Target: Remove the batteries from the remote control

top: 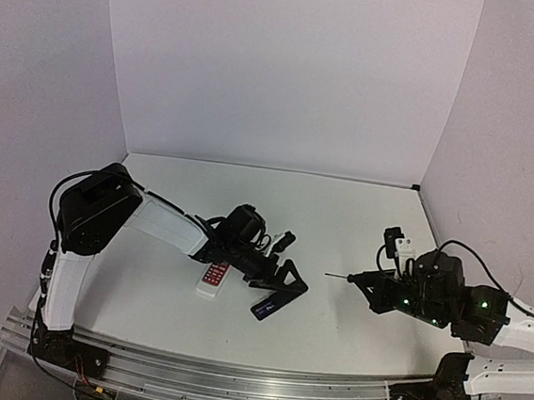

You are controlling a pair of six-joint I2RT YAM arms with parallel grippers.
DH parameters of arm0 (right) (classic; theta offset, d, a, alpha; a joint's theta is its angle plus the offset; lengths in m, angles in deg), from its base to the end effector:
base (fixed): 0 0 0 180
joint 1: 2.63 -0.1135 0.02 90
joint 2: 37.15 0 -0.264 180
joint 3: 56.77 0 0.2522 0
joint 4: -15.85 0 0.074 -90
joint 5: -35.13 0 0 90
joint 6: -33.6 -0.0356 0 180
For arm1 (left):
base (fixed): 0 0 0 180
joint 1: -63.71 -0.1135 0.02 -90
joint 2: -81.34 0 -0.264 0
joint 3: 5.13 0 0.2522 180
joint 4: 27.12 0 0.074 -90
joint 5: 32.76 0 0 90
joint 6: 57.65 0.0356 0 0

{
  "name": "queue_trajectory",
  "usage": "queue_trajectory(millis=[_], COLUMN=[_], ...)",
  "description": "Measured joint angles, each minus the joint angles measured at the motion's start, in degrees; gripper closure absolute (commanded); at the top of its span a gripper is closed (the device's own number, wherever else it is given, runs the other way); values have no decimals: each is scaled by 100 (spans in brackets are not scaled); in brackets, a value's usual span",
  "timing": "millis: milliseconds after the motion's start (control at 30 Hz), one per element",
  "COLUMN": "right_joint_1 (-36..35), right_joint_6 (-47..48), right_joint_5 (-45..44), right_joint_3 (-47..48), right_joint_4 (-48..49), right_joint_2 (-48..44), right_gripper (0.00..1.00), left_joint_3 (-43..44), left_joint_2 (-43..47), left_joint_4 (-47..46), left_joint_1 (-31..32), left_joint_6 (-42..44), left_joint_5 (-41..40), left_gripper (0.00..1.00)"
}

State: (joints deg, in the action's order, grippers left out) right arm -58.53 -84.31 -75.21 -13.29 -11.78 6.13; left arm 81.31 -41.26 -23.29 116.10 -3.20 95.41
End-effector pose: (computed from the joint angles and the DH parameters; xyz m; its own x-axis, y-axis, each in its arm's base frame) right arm 0.1085 0.1382 0.2459 -0.5107 0.0286 -0.8593 -0.4124 0.8688 0.2740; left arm 0.2535 -0.3652 0.1216 -0.8492 0.3533 -0.3924 0.5138 0.3812 -0.7686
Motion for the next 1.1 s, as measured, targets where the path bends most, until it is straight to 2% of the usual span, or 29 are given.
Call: queue_trajectory(millis=[233, 533, 700, 833, 1000, 1100], right_joint_1=[0, 0, 0, 0, 0, 0], right_joint_6=[0, 10, 25, 39, 93, 151], right_joint_5=[-24, -19, 34, 148, 450, 741], right_joint_3=[-50, -48, -39, 54, 336, 498], right_joint_4=[-75, -294, -447, -508, -533, -481], right_joint_2=[-71, -60, 4, 213, 736, 1068], right_gripper=[100, 100, 100, 100, 100, 100], left_joint_3=[382, 607, 681, 680, 182, -253], left_joint_2=[-313, -337, -194, 206, 1320, 2000], left_joint_4=[41, 443, 829, 1335, 1689, 1826], left_joint_1=[111, 119, 119, 119, 116, 112], left_joint_6=[317, 491, 569, 571, 463, 285], left_joint_5=[553, 479, -11, -725, -1700, -2077], left_gripper=[0, 0, 0, 0, 2, 8])
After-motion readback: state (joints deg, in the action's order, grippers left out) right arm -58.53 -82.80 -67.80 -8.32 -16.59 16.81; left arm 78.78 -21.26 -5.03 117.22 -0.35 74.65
